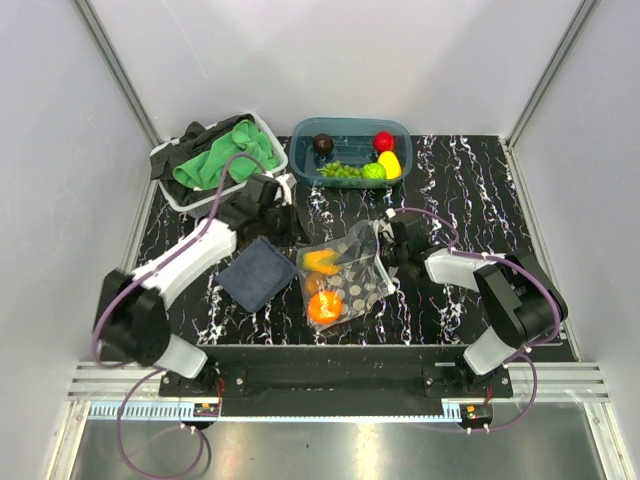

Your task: Open the zip-top bag and remove the fake food

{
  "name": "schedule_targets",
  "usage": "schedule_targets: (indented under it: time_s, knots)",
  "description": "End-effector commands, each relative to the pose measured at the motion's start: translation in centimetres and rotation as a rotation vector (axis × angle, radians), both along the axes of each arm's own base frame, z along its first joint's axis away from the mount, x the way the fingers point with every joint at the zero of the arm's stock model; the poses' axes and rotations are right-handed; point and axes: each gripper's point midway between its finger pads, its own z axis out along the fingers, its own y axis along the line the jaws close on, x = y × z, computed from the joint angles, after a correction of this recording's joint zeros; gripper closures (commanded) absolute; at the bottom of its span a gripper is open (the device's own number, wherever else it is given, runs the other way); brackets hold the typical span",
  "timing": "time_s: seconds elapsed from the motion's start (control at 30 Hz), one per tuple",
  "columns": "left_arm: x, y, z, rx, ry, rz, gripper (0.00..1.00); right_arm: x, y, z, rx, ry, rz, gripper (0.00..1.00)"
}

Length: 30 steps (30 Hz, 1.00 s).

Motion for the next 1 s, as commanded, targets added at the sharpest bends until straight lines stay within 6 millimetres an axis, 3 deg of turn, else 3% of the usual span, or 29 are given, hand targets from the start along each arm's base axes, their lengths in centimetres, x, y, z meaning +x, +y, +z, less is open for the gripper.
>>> schedule_targets:
  time_s: [0.0,0.13,0.4,0.7,0.97]
  knots:
    - [2.1,0.1,-2.5,0.056,0.018,0.001,0.97,0.9,1.0,1.4,0.038,-0.051,0.039,0.12]
    - [2.7,1.0,-5.7,0.131,0.072,0.02,1.0,1.2,1.3,1.6,0.047,-0.051,0.043,0.13]
    - [3.8,1.4,-10.1,0.229,0.123,-0.006,1.0,2.0,1.8,0.7,0.044,-0.037,0.043,0.18]
    - [3.9,-0.6,-12.2,0.185,0.184,-0.055,1.0,3.4,1.8,-0.4,-0.007,-0.047,0.022,0.17]
    - [3.4,-1.8,-11.7,0.16,0.178,-0.09,1.0,4.6,1.5,-2.1,-0.047,-0.028,-0.04,0.1]
